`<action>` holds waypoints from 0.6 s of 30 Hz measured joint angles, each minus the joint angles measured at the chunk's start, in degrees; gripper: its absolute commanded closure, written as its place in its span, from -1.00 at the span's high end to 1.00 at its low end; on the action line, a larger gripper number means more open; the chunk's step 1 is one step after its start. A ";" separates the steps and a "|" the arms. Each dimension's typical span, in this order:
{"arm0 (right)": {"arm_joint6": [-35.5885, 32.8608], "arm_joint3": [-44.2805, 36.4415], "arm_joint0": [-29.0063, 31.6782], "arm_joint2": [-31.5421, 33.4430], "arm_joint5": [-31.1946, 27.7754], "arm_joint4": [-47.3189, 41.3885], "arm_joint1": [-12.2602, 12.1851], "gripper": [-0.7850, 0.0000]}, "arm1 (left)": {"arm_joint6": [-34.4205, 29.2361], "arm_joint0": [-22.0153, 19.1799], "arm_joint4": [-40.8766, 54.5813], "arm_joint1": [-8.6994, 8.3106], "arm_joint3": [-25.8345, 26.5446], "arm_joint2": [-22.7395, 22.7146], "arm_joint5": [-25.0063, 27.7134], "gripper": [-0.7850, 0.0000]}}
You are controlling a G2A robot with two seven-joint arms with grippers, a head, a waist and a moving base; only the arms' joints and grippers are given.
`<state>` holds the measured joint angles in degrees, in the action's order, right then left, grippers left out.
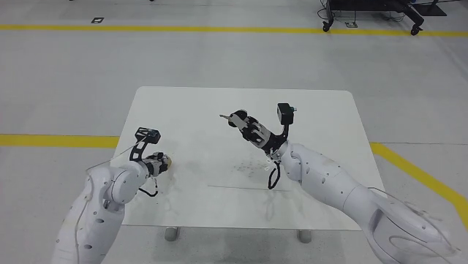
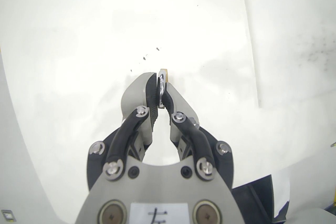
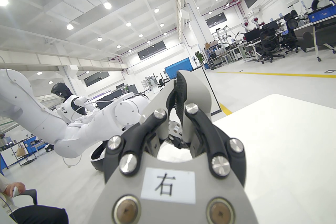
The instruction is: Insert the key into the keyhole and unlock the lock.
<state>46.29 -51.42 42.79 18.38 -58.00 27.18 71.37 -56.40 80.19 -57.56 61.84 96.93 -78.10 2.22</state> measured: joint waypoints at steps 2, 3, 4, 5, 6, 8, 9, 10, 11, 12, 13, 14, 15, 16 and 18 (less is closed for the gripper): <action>0.00 0.00 0.00 0.00 0.00 0.00 0.00 -1.00 | 0.09 -0.21 -0.20 0.07 -0.13 0.46 -0.38 -1.00; 0.00 0.00 0.00 0.00 0.00 0.00 0.00 -1.00 | 0.21 -0.28 -0.46 0.10 -0.19 0.71 -0.63 -1.00; 0.00 0.00 0.00 0.00 0.00 0.00 0.00 -1.00 | 0.30 -0.32 -0.76 0.12 -0.23 0.90 -0.80 -1.00; 0.00 0.00 0.00 0.00 0.00 0.00 0.00 -1.00 | 0.37 -0.35 -1.02 0.14 -0.27 1.07 -0.93 -1.00; 0.00 0.00 0.00 0.00 0.00 0.00 0.00 -1.00 | 0.44 -0.38 -1.31 0.16 -0.32 1.26 -1.07 -1.00; 0.00 0.00 0.00 0.00 0.00 0.00 0.00 -1.00 | 0.34 -0.42 -1.72 0.17 -0.36 1.53 -1.12 -0.90; 0.00 0.00 0.00 0.00 0.00 0.00 0.00 -1.00 | 0.27 -0.47 -1.91 0.18 -0.35 1.65 -1.15 -0.92; 0.00 0.00 0.00 0.00 0.00 0.00 0.00 -1.00 | 0.22 -0.49 -2.02 0.18 -0.32 1.71 -1.18 -0.95; 0.00 0.00 0.00 0.00 0.00 0.00 0.00 -1.00 | 0.16 -0.50 -2.05 0.19 -0.24 1.76 -1.17 -0.96; 0.00 0.00 0.00 0.00 0.00 0.00 0.00 -1.00 | 0.08 -0.49 -2.05 0.19 -0.09 1.77 -1.13 -0.92; 0.00 0.00 0.00 0.00 0.00 0.00 0.00 -1.00 | 0.04 -0.45 -2.04 0.18 0.02 1.74 -1.09 -0.89; 0.00 0.00 0.00 0.00 0.00 0.00 0.00 -1.00 | 0.01 -0.40 -2.00 0.17 0.12 1.70 -1.04 -0.85; 0.00 0.00 0.00 0.00 0.00 0.00 0.00 -1.00 | -0.02 -0.32 -1.92 0.16 0.21 1.62 -0.98 -0.82; 0.00 0.00 0.00 0.00 0.00 0.00 0.00 -1.00 | -0.01 -0.26 -1.87 0.15 0.27 1.57 -0.96 -0.79; 0.00 0.00 0.00 0.00 0.00 0.00 0.00 -1.00 | 0.21 -0.11 -1.78 0.14 0.37 1.46 -0.97 -0.69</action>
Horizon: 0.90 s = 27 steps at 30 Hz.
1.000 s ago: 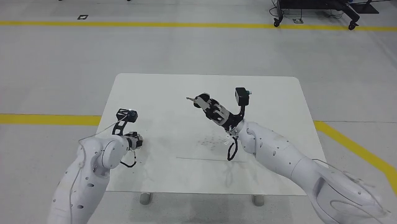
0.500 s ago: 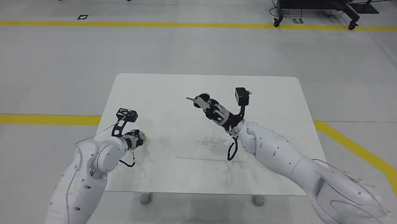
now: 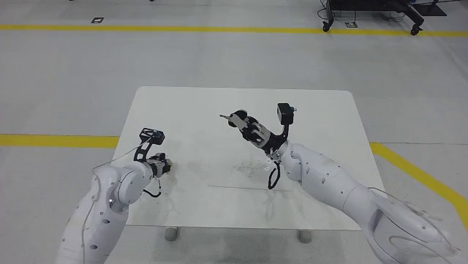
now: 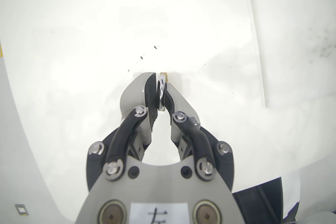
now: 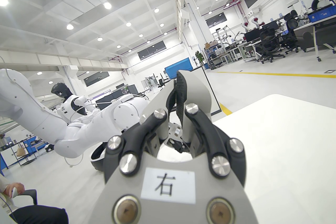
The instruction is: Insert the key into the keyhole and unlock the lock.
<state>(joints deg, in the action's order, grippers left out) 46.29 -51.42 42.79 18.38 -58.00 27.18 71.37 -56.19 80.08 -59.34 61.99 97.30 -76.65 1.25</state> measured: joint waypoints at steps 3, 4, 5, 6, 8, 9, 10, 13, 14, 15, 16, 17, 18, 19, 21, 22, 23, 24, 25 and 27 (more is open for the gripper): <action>0.00 0.00 0.00 0.00 0.00 0.00 0.00 -1.00 | 0.30 0.24 0.12 0.00 0.13 -0.04 -0.09 -0.62; 0.00 0.00 0.00 0.00 0.00 0.00 0.00 -1.00 | 0.30 0.28 0.14 0.01 0.17 -0.03 -0.08 -0.62; 0.00 0.00 0.00 0.00 0.00 0.00 0.00 -1.00 | 0.29 0.30 0.13 0.01 0.19 0.00 -0.04 -0.65; 0.00 0.00 0.00 0.00 0.00 0.00 0.00 -1.00 | 0.24 0.30 0.11 0.01 0.19 0.02 -0.03 -0.67; 0.00 0.00 0.00 0.00 0.00 0.00 0.00 -1.00 | 0.07 0.29 0.03 0.01 0.19 0.08 -0.03 -0.72; 0.00 0.00 0.00 0.00 0.00 0.00 0.00 -1.00 | -0.13 0.30 -0.06 0.00 0.22 0.13 0.02 -0.71; 0.00 0.00 0.00 0.00 0.00 0.00 0.00 -1.00 | -0.37 0.33 -0.16 -0.01 0.25 0.16 0.05 -0.70; 0.00 0.00 0.00 0.00 0.00 0.00 0.00 -1.00 | -1.21 0.65 -0.34 -0.10 0.59 -0.15 0.11 -0.70; 0.00 0.00 0.00 0.00 0.00 0.00 0.00 -1.00 | -1.39 0.84 -0.38 -0.15 0.81 -0.37 0.12 -0.69; 0.00 0.00 0.00 0.00 0.00 0.00 0.00 -1.00 | -1.68 1.18 -0.48 -0.22 1.20 -0.67 0.18 -0.65; 0.00 0.00 0.00 0.00 0.00 0.00 0.00 -1.00 | -1.89 1.46 -0.67 -0.28 1.55 -0.89 0.23 -0.64; 0.00 0.00 0.00 0.00 0.00 0.00 0.00 -1.00 | -2.05 1.76 -0.90 -0.34 1.95 -1.09 0.28 -0.62; 0.00 0.00 0.00 0.00 0.00 0.00 0.00 -1.00 | -2.22 2.16 -1.20 -0.40 2.44 -1.31 0.37 -0.64; 0.00 0.00 0.00 0.00 0.00 0.00 0.00 -1.00 | -2.31 2.42 -1.40 -0.44 2.76 -1.44 0.39 -0.73; 0.00 0.00 0.00 0.00 0.00 0.00 0.00 -1.00 | -2.26 2.82 -1.68 -0.49 3.21 -1.65 0.19 -1.00; 0.00 0.00 0.00 0.00 0.00 0.00 0.00 -1.00 | -2.03 2.85 -1.76 -0.48 3.27 -1.66 0.01 -1.00; 0.00 0.00 0.00 0.00 0.00 0.00 0.00 -1.00 | -1.69 2.81 -1.82 -0.46 3.25 -1.61 -0.16 -1.00; 0.00 0.00 0.00 0.00 0.00 0.00 0.00 -1.00 | -1.18 2.65 -1.81 -0.40 3.10 -1.41 -0.23 -1.00; 0.00 0.00 0.00 0.00 0.00 0.00 0.00 -1.00 | -0.80 2.43 -1.72 -0.35 2.91 -1.18 -0.21 -1.00; 0.00 0.00 0.00 0.00 0.00 0.00 0.00 -1.00 | -0.28 1.78 -1.80 -0.23 2.25 -0.38 0.14 -1.00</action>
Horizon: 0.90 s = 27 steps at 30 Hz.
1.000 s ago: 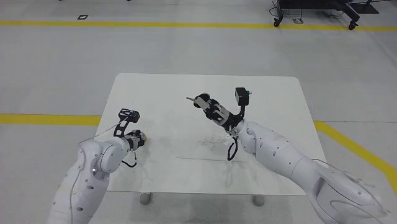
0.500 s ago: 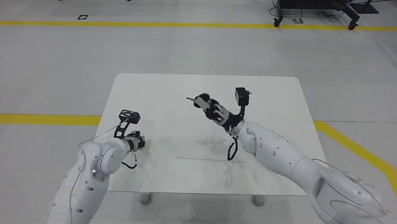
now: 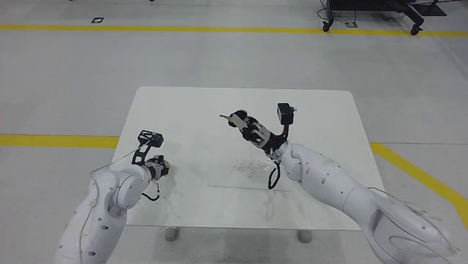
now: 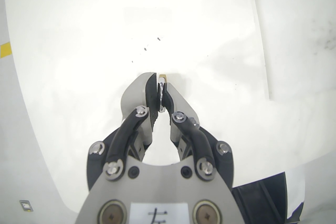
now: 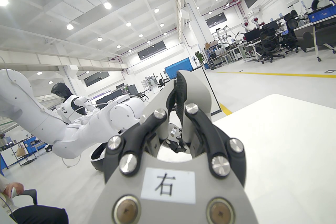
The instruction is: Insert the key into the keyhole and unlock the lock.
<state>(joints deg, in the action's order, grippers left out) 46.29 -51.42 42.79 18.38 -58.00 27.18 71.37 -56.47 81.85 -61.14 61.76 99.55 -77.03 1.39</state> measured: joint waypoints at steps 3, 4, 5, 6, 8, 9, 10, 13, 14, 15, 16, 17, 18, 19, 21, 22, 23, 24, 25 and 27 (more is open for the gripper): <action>0.00 0.00 0.00 0.00 0.00 0.00 0.00 -1.00 | -0.29 -1.00 -0.58 0.15 -1.00 1.24 0.38 -1.00; 0.00 0.00 0.00 0.00 0.00 0.00 0.00 -1.00 | -0.40 -1.25 -0.66 0.19 -1.22 1.48 0.35 -1.00; 0.00 0.00 0.00 0.00 0.00 0.00 0.00 -1.00 | -0.45 -1.45 -0.69 0.22 -1.40 1.64 0.28 -1.00; 0.00 0.00 0.00 0.00 0.00 0.00 0.00 -1.00 | -0.51 -1.65 -0.70 0.25 -1.63 1.76 0.18 -1.00; 0.00 0.00 0.00 0.00 0.00 0.00 0.00 -1.00 | -0.60 -1.86 -0.79 0.26 -2.03 1.75 0.00 -1.00; 0.00 0.00 0.00 0.00 0.00 0.00 0.00 -1.00 | -0.60 -1.95 -0.84 0.27 -2.31 1.72 -0.05 -1.00; 0.00 0.00 0.00 0.00 0.00 0.00 0.00 -1.00 | -0.58 -2.01 -0.85 0.27 -2.53 1.68 -0.03 -1.00; 0.00 0.00 0.00 0.00 0.00 0.00 0.00 -1.00 | -0.60 -2.16 -0.56 0.25 -3.08 1.53 0.58 -1.00; 0.00 0.00 0.00 0.00 0.00 0.00 0.00 -1.00 | -0.80 -2.21 -0.31 0.22 -3.19 1.47 1.19 -1.00; 0.00 0.00 0.00 0.00 0.00 0.00 0.00 -1.00 | -1.21 -2.28 -0.53 0.13 -3.30 1.33 2.06 -1.00; 0.00 0.00 0.00 0.00 0.00 0.00 0.00 -1.00 | -1.40 -2.30 -0.97 0.07 -3.38 1.17 2.39 -1.00; 0.00 0.00 0.00 0.00 0.00 0.00 0.00 -1.00 | -1.38 -2.28 -1.15 0.03 -3.42 0.98 2.43 -1.00; 0.00 0.00 0.00 0.00 0.00 0.00 0.00 -1.00 | -0.98 -2.24 -0.95 0.01 -3.38 0.61 2.24 -1.00; 0.00 0.00 0.00 0.00 0.00 0.00 0.00 -1.00 | -0.42 -2.16 -0.62 0.01 -3.28 0.29 2.04 -1.00; 0.00 0.00 0.00 0.00 0.00 0.00 0.00 -1.00 | 1.40 -1.78 0.87 0.06 -2.95 -0.41 1.90 -1.00; 0.00 0.00 0.00 0.00 0.00 0.00 0.00 -1.00 | 2.57 -1.59 2.20 0.12 -2.80 -0.80 1.94 -1.00; 0.00 0.00 0.00 0.00 0.00 0.00 0.00 -1.00 | 4.03 -1.39 3.94 0.19 -2.67 -1.24 2.17 -1.00; 0.00 0.00 0.00 0.00 0.00 0.00 0.00 -1.00 | 6.38 -1.11 6.88 0.31 -2.56 -1.96 2.88 -1.00; 0.00 0.00 0.00 0.00 0.00 0.00 0.00 -1.00 | 8.38 -0.81 9.77 0.41 -2.57 -2.64 3.68 -1.00; 0.00 0.00 0.00 0.00 0.00 0.00 0.00 -1.00 | 13.05 0.07 17.54 0.57 -2.78 -4.69 6.77 -1.00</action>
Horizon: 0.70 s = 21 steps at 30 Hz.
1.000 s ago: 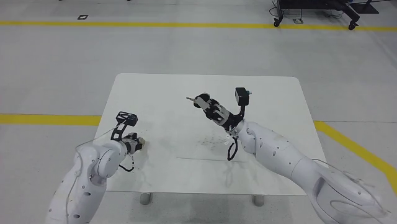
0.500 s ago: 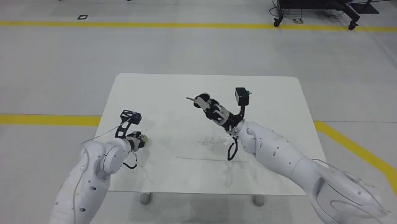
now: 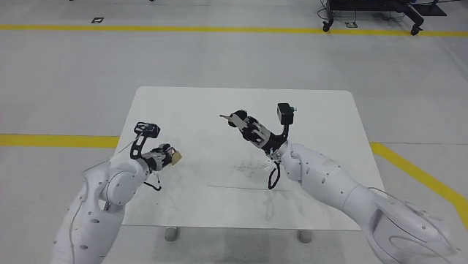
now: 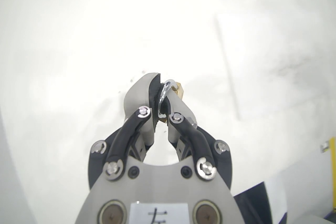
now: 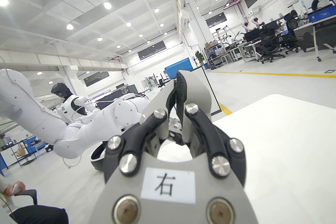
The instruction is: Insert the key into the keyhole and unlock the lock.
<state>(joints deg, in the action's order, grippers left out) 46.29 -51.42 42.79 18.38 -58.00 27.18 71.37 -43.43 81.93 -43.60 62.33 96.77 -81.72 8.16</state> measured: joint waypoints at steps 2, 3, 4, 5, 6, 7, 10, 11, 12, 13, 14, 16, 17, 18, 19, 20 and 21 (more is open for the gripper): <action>0.00 0.00 0.00 0.00 0.00 0.00 0.00 -1.00 | 3.88 1.02 6.04 0.04 -0.20 -1.76 3.89 -1.00; 0.00 0.00 0.00 0.00 0.00 0.00 0.00 -1.00 | 6.55 1.74 8.98 0.03 -0.23 -2.73 6.77 -1.00; 0.00 0.00 0.00 0.00 0.00 0.00 0.00 -1.00 | 8.70 2.36 10.20 0.01 -0.14 -3.22 8.99 -1.00; 0.00 0.00 0.00 0.00 0.00 0.00 0.00 -1.00 | 10.48 2.88 10.64 0.00 -0.06 -3.43 10.94 -1.00; 0.00 0.00 0.00 0.00 0.00 0.00 0.00 -1.00 | 11.59 3.13 10.64 0.00 -0.01 -3.46 12.37 -1.00; 0.00 0.00 0.00 0.00 0.00 0.00 0.00 -1.00 | 11.57 3.13 10.55 -0.01 0.00 -3.44 12.36 -1.00; 0.00 0.00 0.00 0.00 0.00 0.00 0.00 -1.00 | 11.14 3.07 10.43 -0.01 -0.01 -3.39 11.46 -1.00; 0.00 0.00 0.00 0.00 0.00 0.00 0.00 -1.00 | 11.21 3.09 10.21 -0.01 0.07 -3.29 11.23 -1.00; 0.00 0.00 0.00 0.00 0.00 0.00 0.00 -1.00 | 11.16 3.00 8.96 0.03 0.51 -2.76 10.01 -1.00; 0.00 0.00 0.00 0.00 0.00 0.00 0.00 -1.00 | 10.95 2.78 7.67 0.14 1.06 -2.01 8.79 -1.00; 0.01 -0.02 0.03 0.03 0.03 -0.02 0.01 -1.00 | 10.64 2.43 6.88 0.31 1.30 -1.24 7.82 -1.00; -0.54 -0.40 0.74 0.96 1.43 -1.71 0.19 -1.00 | 8.97 0.60 9.03 0.80 -0.05 -0.40 6.56 -1.00; -1.24 -0.71 1.03 1.51 2.03 -2.90 0.32 -1.00 | 6.99 -0.83 11.88 0.95 -1.53 -0.38 6.36 -1.00; -2.11 -1.10 1.27 2.24 1.97 -4.18 0.50 -1.00 | 2.82 -3.42 17.39 1.05 -4.05 -0.52 5.21 -1.00; -2.51 -1.21 1.38 2.83 1.61 -4.80 0.62 -1.00 | -1.00 -5.74 22.79 1.11 -6.30 -0.46 3.51 -1.00; -2.77 -1.17 1.48 3.42 1.38 -5.06 0.72 -1.00 | -4.94 -8.24 28.94 1.19 -8.86 -0.13 1.29 -1.00; -2.95 -1.05 1.61 4.23 1.24 -4.92 0.83 -1.00 | -9.83 -11.81 37.27 1.39 -12.59 0.74 -2.01 -1.00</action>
<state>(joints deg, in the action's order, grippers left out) 43.34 -52.47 44.40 22.61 -56.76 22.26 72.20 -53.26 70.12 -6.32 63.72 84.18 -80.98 6.15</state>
